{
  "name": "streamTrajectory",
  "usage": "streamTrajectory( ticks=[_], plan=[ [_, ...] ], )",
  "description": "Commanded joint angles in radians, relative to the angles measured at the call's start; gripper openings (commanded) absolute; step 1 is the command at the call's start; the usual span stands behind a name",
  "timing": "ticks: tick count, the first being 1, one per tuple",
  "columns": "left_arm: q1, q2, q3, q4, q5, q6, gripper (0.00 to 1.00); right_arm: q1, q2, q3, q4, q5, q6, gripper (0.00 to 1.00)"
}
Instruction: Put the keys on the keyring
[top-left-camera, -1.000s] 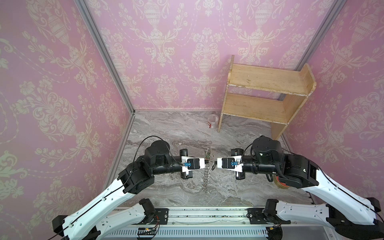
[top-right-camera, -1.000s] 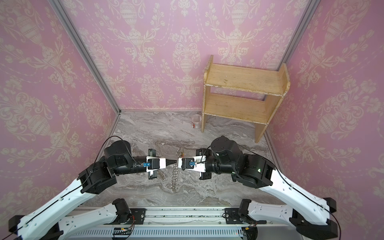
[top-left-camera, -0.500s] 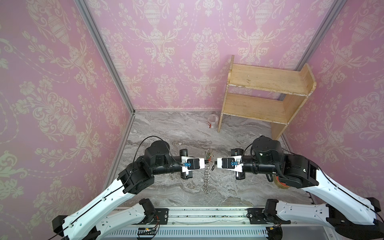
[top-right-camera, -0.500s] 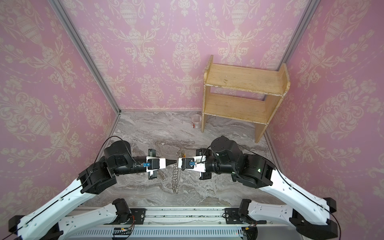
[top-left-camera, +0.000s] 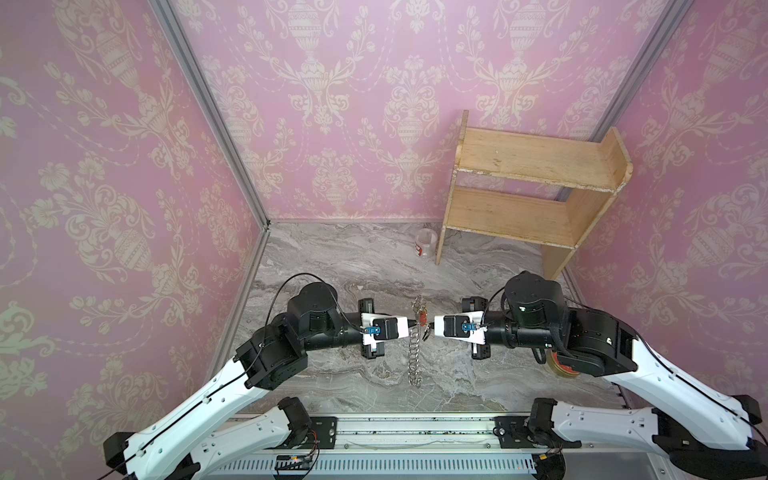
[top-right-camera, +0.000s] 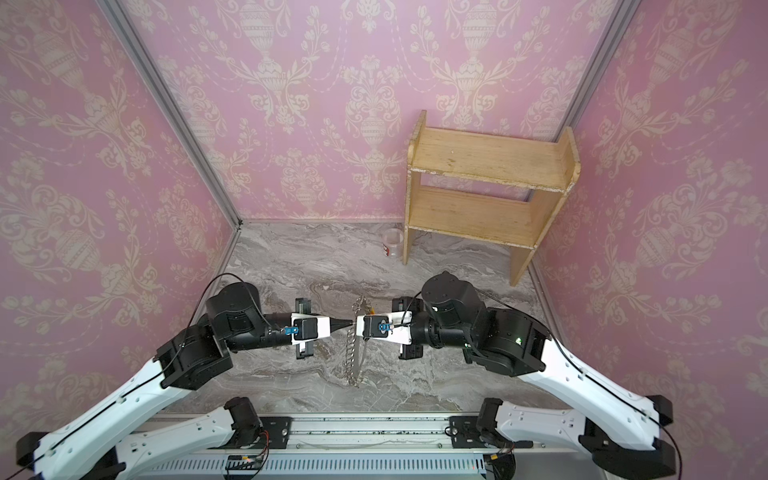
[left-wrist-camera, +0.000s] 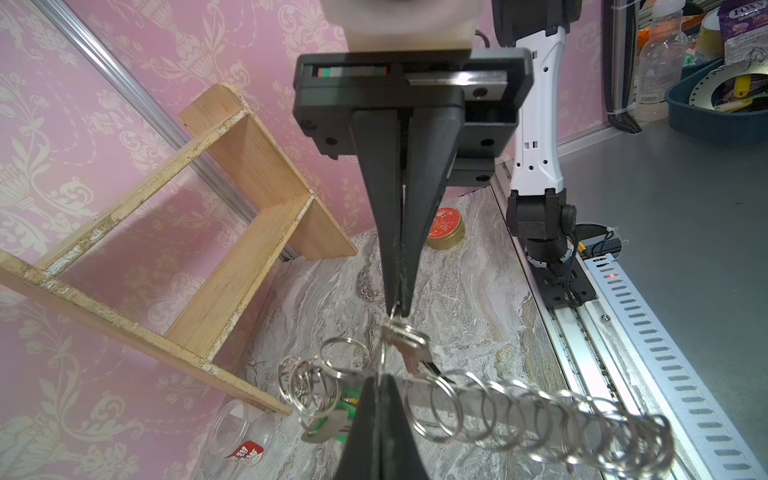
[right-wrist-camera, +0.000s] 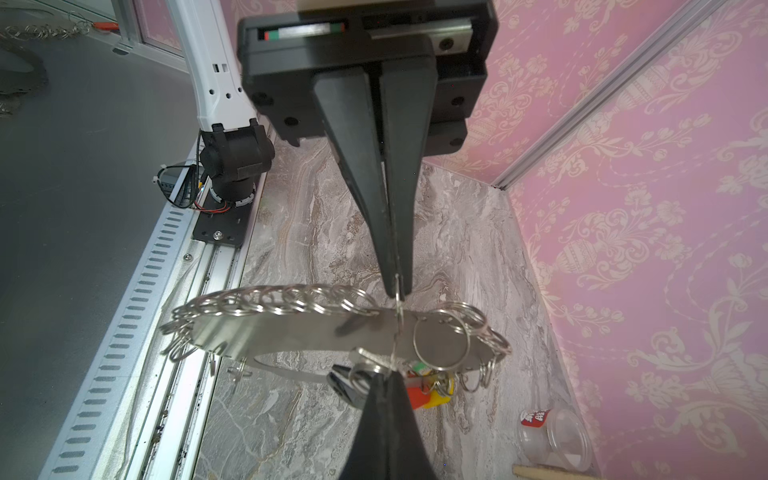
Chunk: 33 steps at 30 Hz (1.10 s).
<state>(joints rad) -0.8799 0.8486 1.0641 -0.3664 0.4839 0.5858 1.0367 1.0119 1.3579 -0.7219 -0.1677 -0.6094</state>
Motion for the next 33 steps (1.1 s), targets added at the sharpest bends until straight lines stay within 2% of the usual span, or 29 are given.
streamTrajectory(
  ticks=[1, 33],
  plan=[
    [0.001, -0.021, -0.01, 0.051, -0.024, 0.008, 0.0, 0.006, -0.013, 0.021, 0.003, -0.006, 0.007, 0.0],
    [-0.002, -0.004, 0.002, 0.023, 0.025, 0.008, 0.0, -0.001, 0.008, 0.04, 0.019, 0.015, 0.002, 0.0]
  ],
)
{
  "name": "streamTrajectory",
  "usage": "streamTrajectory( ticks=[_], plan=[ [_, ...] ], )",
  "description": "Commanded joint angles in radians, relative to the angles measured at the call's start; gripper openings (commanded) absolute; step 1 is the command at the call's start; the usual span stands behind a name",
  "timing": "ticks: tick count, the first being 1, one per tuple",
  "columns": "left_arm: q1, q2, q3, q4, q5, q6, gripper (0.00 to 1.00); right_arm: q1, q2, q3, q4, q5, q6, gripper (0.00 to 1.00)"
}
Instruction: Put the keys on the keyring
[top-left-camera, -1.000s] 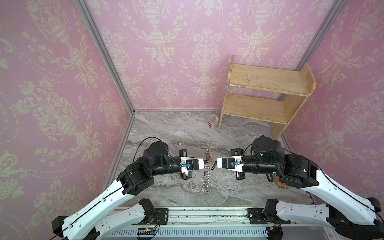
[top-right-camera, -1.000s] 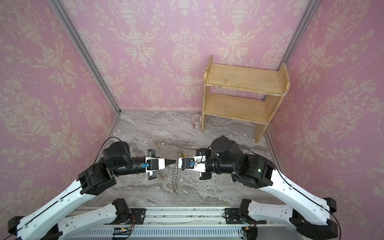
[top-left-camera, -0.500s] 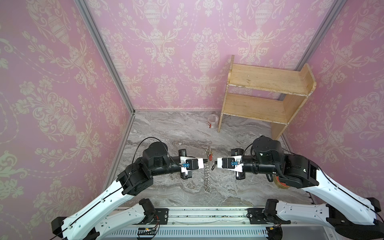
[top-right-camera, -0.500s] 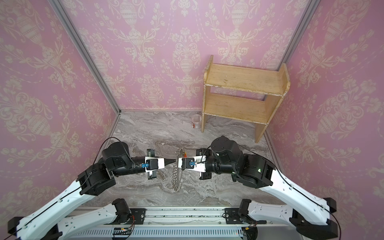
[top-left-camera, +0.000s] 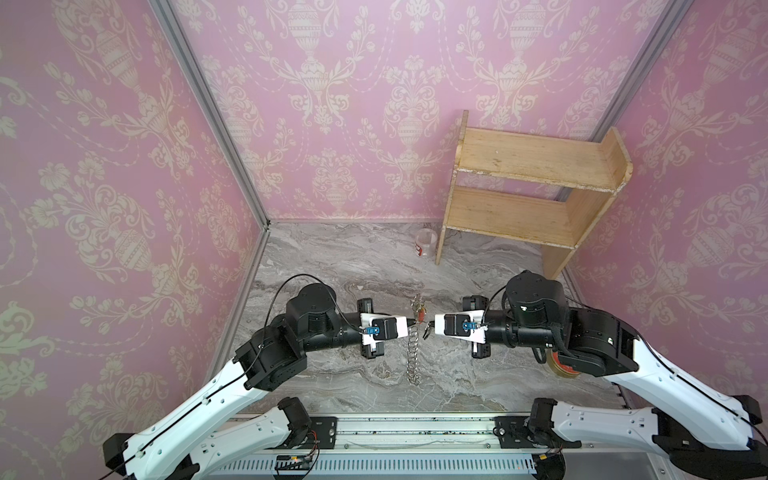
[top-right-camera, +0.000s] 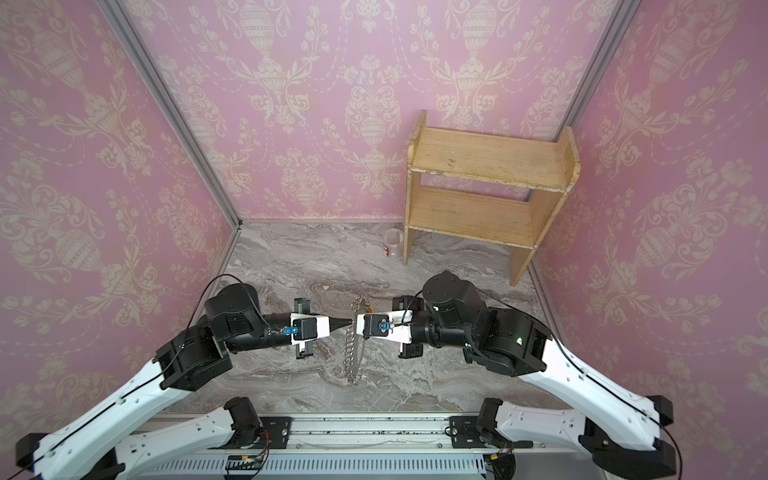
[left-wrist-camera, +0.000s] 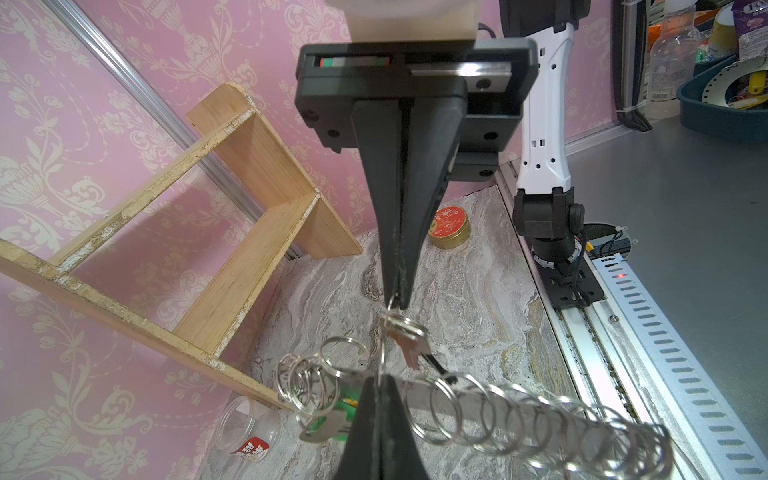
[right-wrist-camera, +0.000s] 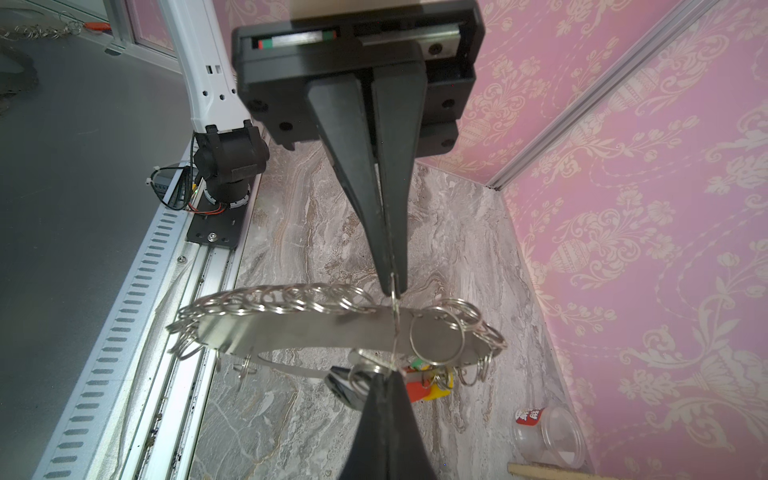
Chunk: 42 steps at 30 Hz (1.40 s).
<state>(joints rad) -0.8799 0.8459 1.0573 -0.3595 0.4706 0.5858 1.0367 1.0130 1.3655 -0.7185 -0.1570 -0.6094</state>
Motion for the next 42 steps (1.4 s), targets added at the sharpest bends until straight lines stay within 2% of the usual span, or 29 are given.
streamTrajectory(
  ticks=[1, 42],
  plan=[
    [-0.002, -0.001, 0.01, 0.016, 0.04, 0.007, 0.0, 0.0, 0.01, 0.033, 0.015, 0.007, 0.002, 0.0],
    [-0.027, 0.013, 0.03, -0.007, 0.032, 0.026, 0.0, -0.002, 0.038, 0.052, 0.007, -0.048, 0.02, 0.0]
  ],
)
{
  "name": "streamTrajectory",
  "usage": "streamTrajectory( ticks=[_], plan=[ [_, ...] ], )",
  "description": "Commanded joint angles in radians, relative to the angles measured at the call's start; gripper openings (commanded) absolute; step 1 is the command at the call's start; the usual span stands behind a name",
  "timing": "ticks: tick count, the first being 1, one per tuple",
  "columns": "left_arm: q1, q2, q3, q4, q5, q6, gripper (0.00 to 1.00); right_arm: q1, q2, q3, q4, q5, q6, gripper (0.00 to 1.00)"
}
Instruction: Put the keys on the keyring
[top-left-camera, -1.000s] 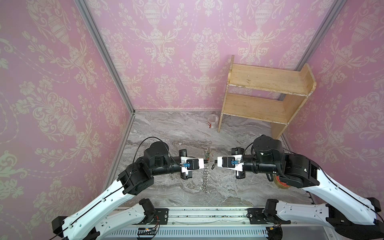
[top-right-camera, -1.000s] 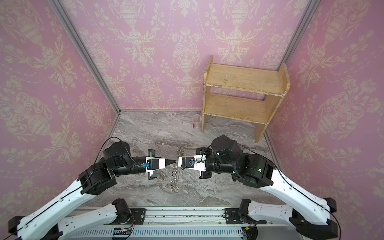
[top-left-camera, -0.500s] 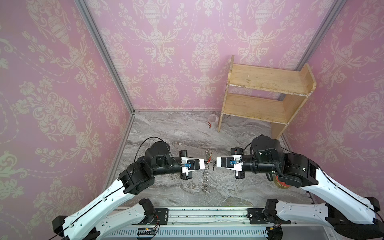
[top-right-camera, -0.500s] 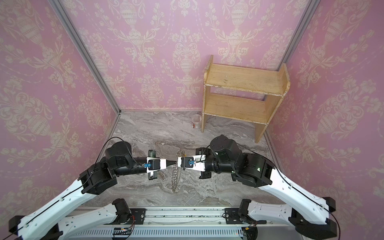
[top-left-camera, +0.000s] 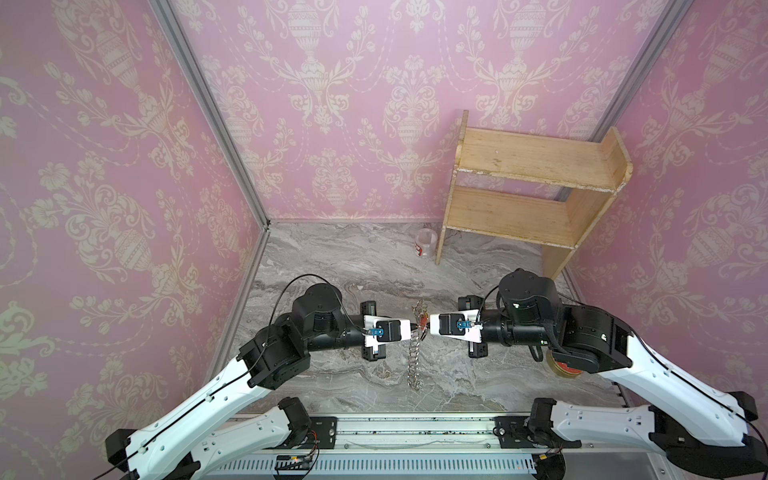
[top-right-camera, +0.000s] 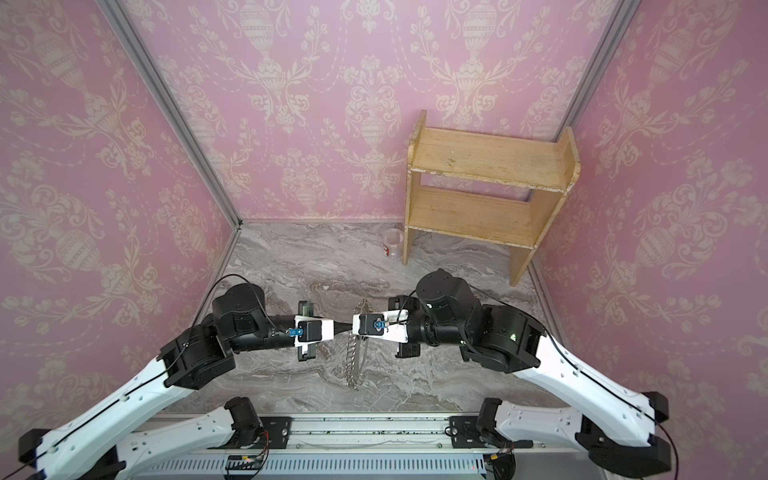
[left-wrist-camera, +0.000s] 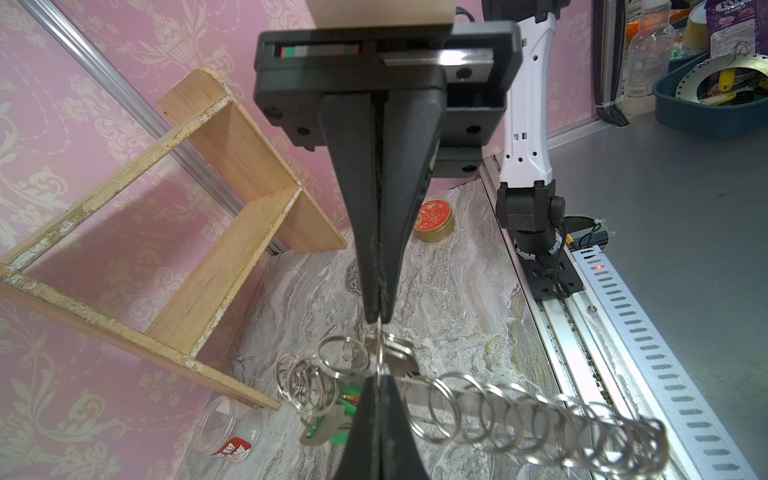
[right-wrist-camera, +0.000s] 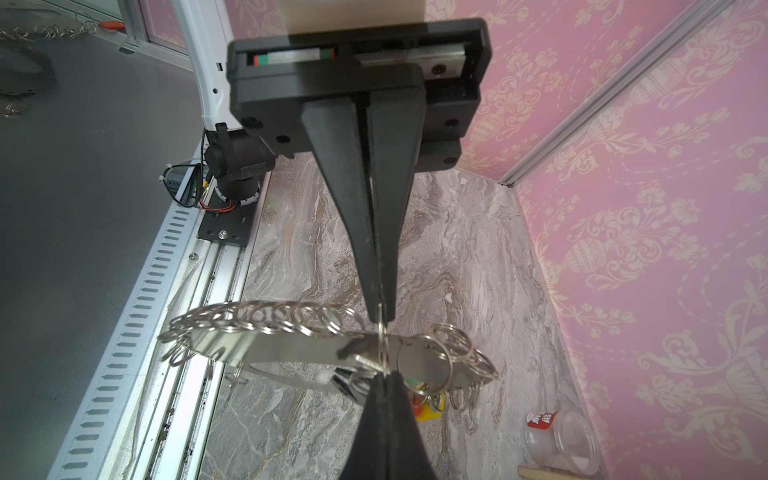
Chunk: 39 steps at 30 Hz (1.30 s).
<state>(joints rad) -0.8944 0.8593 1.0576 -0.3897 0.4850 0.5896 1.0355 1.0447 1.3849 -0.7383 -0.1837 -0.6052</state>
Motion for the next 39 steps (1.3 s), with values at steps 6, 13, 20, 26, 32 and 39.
streamTrajectory(
  ticks=[6, 13, 20, 26, 32, 39],
  plan=[
    [-0.015, 0.011, 0.038, 0.002, 0.023, 0.027, 0.0, -0.002, 0.008, 0.043, 0.019, -0.027, 0.012, 0.0],
    [-0.017, 0.023, 0.048, -0.017, 0.031, 0.03, 0.0, -0.001, 0.013, 0.047, 0.017, -0.023, 0.008, 0.0],
    [-0.018, 0.025, 0.051, -0.029, 0.031, 0.034, 0.0, -0.001, 0.016, 0.052, 0.013, -0.014, 0.003, 0.0],
    [-0.018, 0.027, 0.058, -0.047, 0.025, 0.039, 0.0, -0.001, 0.017, 0.059, -0.004, 0.001, -0.005, 0.0],
    [-0.02, 0.033, 0.062, -0.057, 0.026, 0.042, 0.0, -0.001, 0.019, 0.063, -0.003, -0.006, -0.008, 0.0],
    [-0.023, 0.047, 0.071, -0.08, 0.029, 0.049, 0.0, -0.001, 0.02, 0.067, -0.001, -0.008, -0.01, 0.0]
  ],
)
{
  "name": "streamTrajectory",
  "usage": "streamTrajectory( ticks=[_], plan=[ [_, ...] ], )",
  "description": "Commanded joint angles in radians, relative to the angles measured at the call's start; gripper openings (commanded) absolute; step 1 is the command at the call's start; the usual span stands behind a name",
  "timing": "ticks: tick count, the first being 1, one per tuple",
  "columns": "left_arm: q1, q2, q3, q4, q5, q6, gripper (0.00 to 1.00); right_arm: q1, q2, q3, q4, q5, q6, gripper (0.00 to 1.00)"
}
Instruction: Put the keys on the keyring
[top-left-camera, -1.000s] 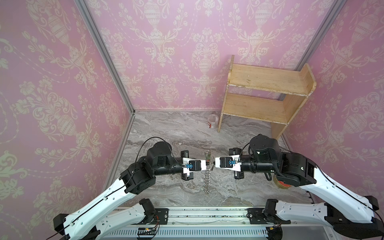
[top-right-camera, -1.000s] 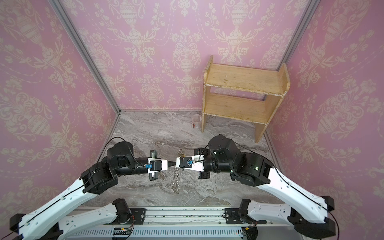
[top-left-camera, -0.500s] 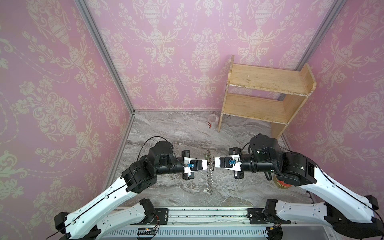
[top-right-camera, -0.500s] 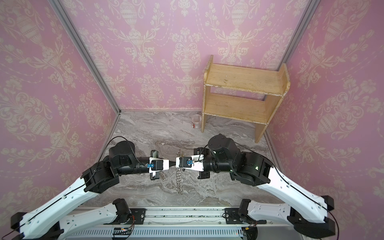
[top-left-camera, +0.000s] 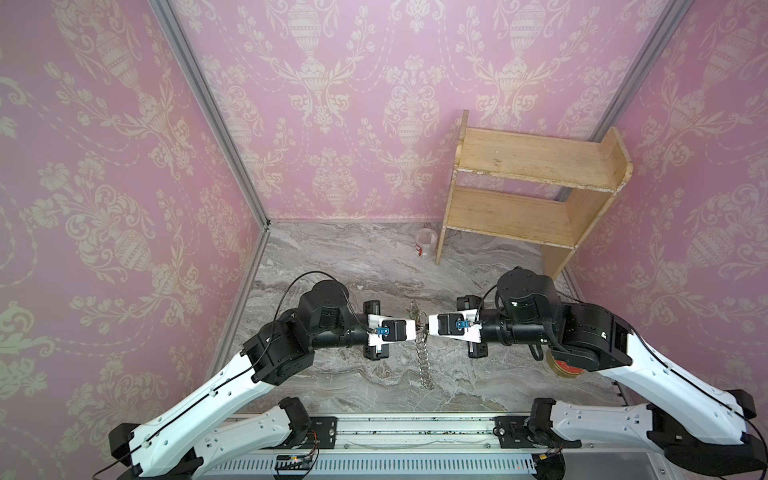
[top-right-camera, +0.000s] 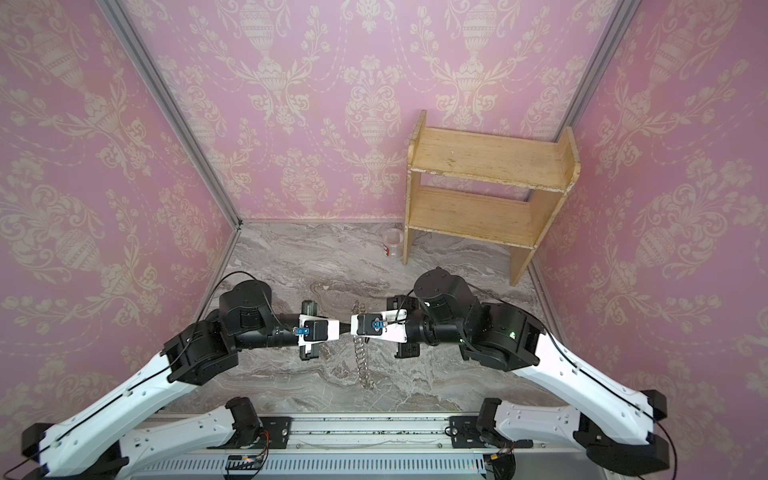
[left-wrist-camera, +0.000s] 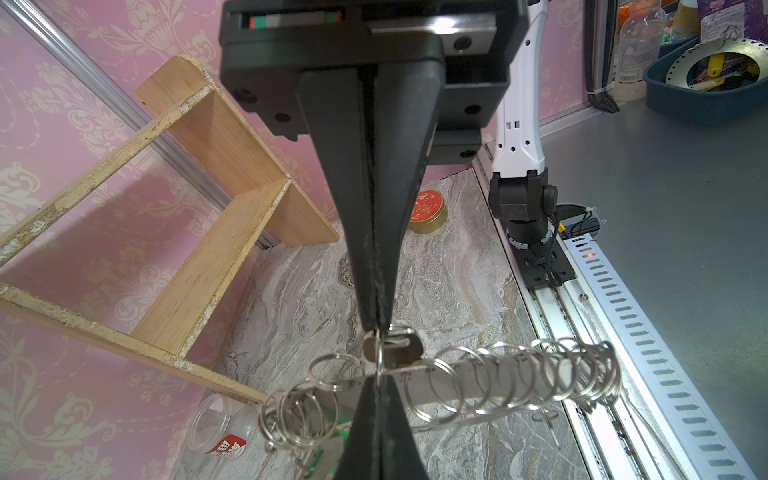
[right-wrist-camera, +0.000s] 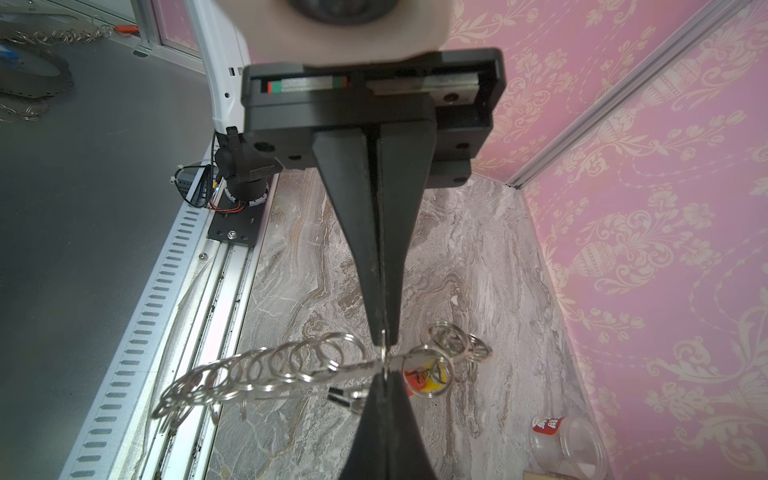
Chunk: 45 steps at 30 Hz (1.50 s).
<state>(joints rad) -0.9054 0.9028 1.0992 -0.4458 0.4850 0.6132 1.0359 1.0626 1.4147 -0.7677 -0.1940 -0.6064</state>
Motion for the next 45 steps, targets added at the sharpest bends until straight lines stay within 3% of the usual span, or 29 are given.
streamTrajectory(
  ticks=[1, 19, 33, 45],
  plan=[
    [-0.012, 0.005, 0.031, -0.028, 0.029, 0.026, 0.0, -0.002, 0.003, 0.038, 0.028, 0.004, -0.009, 0.0],
    [-0.035, 0.017, 0.056, -0.059, 0.026, 0.052, 0.0, -0.001, 0.011, 0.036, 0.018, 0.025, -0.003, 0.0],
    [-0.036, -0.05, 0.016, 0.051, 0.016, 0.026, 0.0, -0.003, 0.004, 0.023, 0.005, 0.057, 0.033, 0.0],
    [-0.036, -0.086, -0.044, 0.189, -0.006, -0.01, 0.0, -0.003, 0.01, 0.003, 0.0, 0.012, 0.086, 0.0]
  ],
)
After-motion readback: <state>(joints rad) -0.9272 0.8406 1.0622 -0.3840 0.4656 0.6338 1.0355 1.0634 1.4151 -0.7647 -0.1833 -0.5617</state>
